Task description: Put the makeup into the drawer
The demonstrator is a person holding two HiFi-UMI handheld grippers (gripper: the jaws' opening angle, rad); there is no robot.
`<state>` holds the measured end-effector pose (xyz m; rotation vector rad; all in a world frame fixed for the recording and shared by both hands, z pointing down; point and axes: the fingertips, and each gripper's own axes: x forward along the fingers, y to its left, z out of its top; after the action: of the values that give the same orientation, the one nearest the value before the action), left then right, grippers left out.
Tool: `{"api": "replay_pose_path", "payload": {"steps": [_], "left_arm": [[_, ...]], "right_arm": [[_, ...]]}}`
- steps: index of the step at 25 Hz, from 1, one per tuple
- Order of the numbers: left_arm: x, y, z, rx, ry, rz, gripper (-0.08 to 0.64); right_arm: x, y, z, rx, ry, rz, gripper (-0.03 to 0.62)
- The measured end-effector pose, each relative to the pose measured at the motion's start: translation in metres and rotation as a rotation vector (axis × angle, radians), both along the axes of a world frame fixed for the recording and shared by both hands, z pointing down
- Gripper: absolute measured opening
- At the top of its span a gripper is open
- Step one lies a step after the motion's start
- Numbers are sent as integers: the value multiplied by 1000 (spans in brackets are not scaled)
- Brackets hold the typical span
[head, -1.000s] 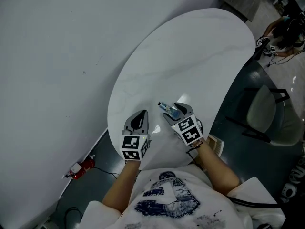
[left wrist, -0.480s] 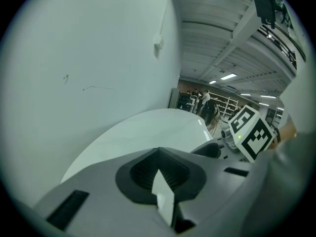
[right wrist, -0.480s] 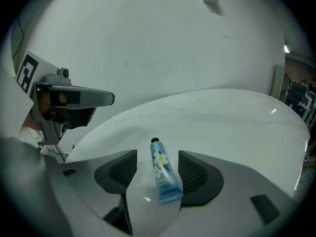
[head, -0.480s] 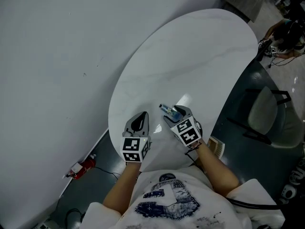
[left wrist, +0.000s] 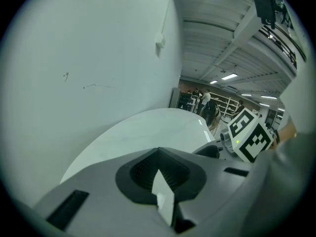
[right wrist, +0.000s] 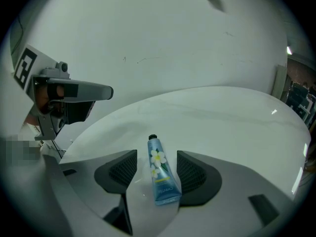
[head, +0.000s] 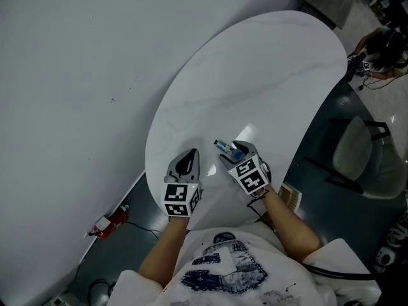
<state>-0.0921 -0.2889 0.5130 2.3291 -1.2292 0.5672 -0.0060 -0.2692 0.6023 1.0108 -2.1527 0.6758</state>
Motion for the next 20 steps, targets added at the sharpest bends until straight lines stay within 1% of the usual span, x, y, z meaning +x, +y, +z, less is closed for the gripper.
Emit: {"api": "replay_pose_path", "payload": {"steps": [10, 20], "left_arm": [[-3, -1, 6, -13, -7, -10, 40], [-5, -1, 9, -24, -11, -20, 40]], "right_arm": [[-2, -2, 12, -10, 39, -29, 253], [-2, 0, 20, -18, 60, -37, 253]]}}
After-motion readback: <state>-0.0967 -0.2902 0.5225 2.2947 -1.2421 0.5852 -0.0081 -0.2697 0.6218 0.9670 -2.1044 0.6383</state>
